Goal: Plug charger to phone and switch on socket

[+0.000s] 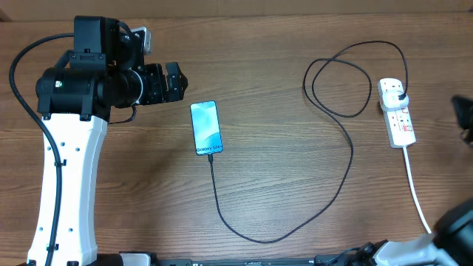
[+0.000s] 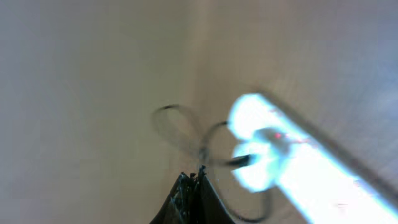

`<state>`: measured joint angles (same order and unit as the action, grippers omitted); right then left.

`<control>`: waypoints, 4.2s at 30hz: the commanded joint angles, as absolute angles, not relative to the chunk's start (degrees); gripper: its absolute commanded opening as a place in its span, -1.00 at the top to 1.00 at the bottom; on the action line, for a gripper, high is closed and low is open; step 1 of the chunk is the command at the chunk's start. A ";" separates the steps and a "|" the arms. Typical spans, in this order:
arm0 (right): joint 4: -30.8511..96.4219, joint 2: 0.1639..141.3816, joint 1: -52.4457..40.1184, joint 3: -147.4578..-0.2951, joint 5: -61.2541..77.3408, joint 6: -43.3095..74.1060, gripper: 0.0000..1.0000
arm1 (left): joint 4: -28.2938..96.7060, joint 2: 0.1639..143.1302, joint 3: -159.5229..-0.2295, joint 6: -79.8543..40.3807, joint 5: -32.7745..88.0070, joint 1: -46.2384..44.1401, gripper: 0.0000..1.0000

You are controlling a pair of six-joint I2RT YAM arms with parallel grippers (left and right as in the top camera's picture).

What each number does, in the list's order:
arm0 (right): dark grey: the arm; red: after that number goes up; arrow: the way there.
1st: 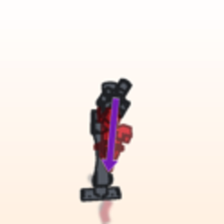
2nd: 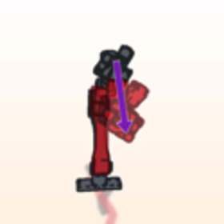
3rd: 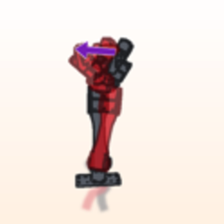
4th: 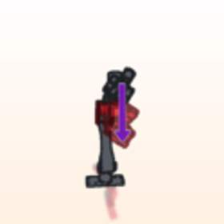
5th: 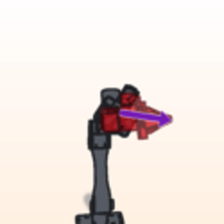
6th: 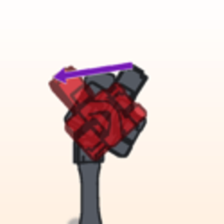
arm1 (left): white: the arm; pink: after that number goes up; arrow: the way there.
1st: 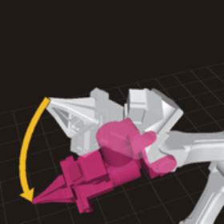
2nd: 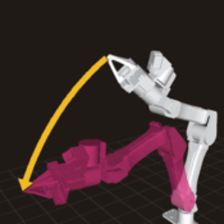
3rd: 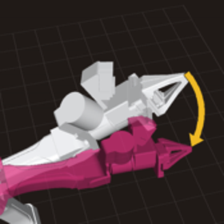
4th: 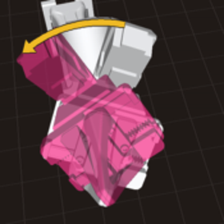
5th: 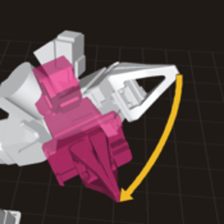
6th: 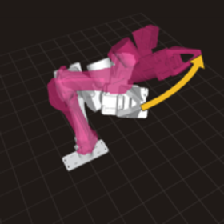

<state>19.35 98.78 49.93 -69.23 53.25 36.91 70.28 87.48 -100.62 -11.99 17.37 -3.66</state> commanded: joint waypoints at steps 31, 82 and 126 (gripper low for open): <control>46.22 54.63 -7.88 -71.37 0.21 11.44 0.78 | 70.24 86.59 -101.36 -11.79 17.43 -3.40 -0.99; 39.07 45.69 -9.23 -55.02 4.75 9.78 -1.00 | 70.24 86.59 -101.36 -11.79 17.43 -3.40 -0.99; 3.46 2.13 -5.39 -3.62 4.58 8.67 -1.00 | 70.24 86.59 -101.36 -11.81 17.43 -3.40 -0.99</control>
<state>3.92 3.90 -5.61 -5.19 5.08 8.95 70.30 87.48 -100.62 -11.99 17.37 -3.66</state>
